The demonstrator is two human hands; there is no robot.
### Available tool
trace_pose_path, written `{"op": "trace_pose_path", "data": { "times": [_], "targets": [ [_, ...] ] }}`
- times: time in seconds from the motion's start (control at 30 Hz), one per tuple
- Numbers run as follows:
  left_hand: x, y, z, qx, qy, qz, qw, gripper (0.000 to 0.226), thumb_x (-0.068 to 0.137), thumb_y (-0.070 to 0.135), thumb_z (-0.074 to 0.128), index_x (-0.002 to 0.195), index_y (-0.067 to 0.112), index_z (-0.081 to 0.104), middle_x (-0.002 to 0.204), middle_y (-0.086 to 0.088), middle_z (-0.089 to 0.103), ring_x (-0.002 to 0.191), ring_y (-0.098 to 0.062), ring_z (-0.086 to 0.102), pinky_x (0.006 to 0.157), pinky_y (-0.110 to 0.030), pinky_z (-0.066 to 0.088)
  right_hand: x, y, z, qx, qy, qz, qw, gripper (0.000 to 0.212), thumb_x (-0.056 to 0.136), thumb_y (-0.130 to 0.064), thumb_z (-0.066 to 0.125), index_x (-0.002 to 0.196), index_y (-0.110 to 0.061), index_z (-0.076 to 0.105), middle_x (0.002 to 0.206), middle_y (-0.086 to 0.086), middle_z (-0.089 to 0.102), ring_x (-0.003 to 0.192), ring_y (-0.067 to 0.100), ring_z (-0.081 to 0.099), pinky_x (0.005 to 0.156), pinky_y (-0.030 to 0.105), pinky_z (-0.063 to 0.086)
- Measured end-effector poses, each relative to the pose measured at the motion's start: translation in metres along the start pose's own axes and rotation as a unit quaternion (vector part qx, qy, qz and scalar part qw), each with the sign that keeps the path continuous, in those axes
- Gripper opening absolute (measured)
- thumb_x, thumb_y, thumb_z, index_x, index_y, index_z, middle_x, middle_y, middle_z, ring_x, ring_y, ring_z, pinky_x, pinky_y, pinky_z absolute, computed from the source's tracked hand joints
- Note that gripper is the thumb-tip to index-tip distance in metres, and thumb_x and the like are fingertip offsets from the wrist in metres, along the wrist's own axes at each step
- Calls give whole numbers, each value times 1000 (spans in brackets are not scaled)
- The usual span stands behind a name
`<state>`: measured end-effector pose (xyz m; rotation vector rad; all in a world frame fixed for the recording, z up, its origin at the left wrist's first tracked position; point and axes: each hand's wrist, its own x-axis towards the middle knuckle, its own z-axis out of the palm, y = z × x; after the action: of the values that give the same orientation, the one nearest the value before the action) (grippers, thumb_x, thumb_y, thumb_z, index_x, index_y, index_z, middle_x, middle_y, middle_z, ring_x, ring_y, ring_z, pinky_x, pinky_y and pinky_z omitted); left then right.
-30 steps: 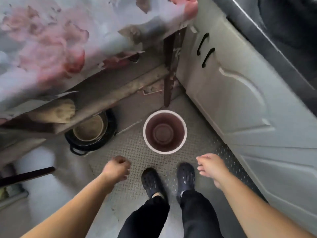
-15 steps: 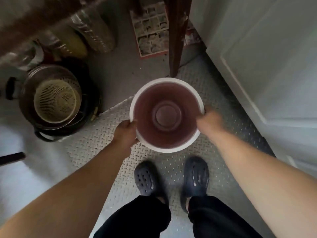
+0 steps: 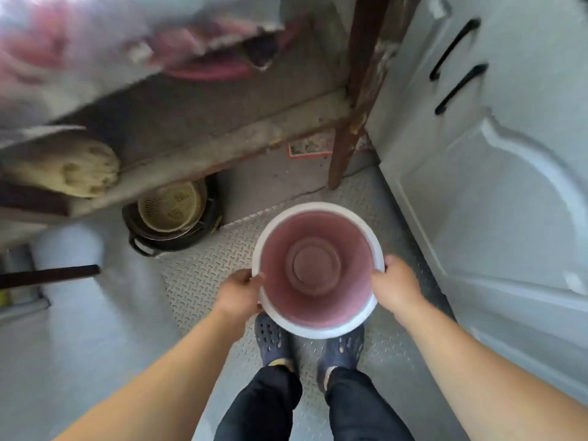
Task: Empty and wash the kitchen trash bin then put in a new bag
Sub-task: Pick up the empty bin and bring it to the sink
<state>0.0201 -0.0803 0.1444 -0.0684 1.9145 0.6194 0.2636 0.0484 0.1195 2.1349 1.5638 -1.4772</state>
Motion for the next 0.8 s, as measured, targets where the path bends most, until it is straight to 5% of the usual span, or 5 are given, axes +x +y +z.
{"op": "trace_pose_path", "data": {
  "times": [0.27,0.5,0.6,0.73,0.8],
  "targets": [
    [-195,19,-74,34,18,42,998,21,100,22,59,91,8,72,89,-17,75,84,-36,73,75,-54,63,-168,-55,-83,-74,-35,-29,996,6,83,-16,56,83,-10,56,81,8,64,67,22,58,56,31,42],
    [-335,-6,-127,-62,34,53,996,19,98,27,63,96,9,66,95,-12,72,80,-24,72,67,-38,64,-274,-84,-132,-127,-7,-154,980,38,88,-35,66,68,-11,45,64,2,52,57,20,48,56,35,40],
    [-369,-25,-141,-122,36,57,990,23,99,24,62,101,1,61,87,-14,66,75,-26,66,74,-48,61,-297,-105,-135,-161,-14,-214,963,52,92,-54,55,66,-10,43,60,2,50,54,19,46,52,33,36],
    [-401,-48,-161,-184,88,68,977,28,100,30,59,83,8,57,74,-3,58,60,-10,56,54,-24,51,-330,-145,-118,-188,-38,-249,949,63,98,-57,34,65,-7,53,64,5,58,61,19,53,53,29,36],
    [-411,-61,-175,-219,113,65,967,37,101,40,55,74,14,50,65,1,53,54,-10,52,52,-25,50,-346,-161,-104,-204,-46,-261,942,67,98,-59,30,69,-6,60,69,5,63,65,17,57,55,27,38]
  ]
}}
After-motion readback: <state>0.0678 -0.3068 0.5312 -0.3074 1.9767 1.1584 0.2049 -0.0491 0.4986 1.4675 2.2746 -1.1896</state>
